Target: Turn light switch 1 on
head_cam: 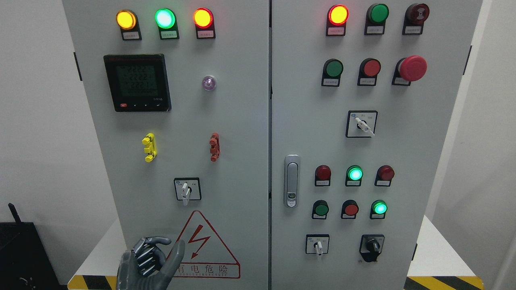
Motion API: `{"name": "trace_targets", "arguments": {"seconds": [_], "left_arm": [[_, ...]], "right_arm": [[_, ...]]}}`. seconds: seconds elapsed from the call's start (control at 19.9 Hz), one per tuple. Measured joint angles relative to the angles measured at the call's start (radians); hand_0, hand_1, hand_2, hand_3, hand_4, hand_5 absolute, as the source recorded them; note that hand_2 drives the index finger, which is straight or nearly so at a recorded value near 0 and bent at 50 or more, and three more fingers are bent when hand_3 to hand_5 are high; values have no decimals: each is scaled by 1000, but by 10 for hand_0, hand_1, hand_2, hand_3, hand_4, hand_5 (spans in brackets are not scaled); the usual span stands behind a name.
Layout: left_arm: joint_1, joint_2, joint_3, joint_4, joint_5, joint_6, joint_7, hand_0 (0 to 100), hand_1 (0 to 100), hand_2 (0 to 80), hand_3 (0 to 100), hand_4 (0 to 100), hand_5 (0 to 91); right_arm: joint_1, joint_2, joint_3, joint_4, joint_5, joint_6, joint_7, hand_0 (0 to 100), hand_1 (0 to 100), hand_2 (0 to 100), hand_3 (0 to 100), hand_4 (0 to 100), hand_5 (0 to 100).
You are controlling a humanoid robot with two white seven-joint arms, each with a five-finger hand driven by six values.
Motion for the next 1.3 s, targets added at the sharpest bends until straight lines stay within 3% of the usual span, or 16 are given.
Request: {"name": "trace_targets", "arguments": {"seconds": [0.5, 1.3], "left_arm": [[-74, -51, -3, 19, -82, 41, 7, 97, 700, 537, 918, 967, 868], [-153, -90, 5, 56, -138, 70, 1, 120, 703, 524, 913, 964, 867]], "right_arm": [[0, 0, 0, 0, 0, 0, 0, 307, 0, 0, 0, 0, 0], [0, 0, 0, 0, 0, 0, 0, 307, 0, 0, 0, 0, 0]]}}
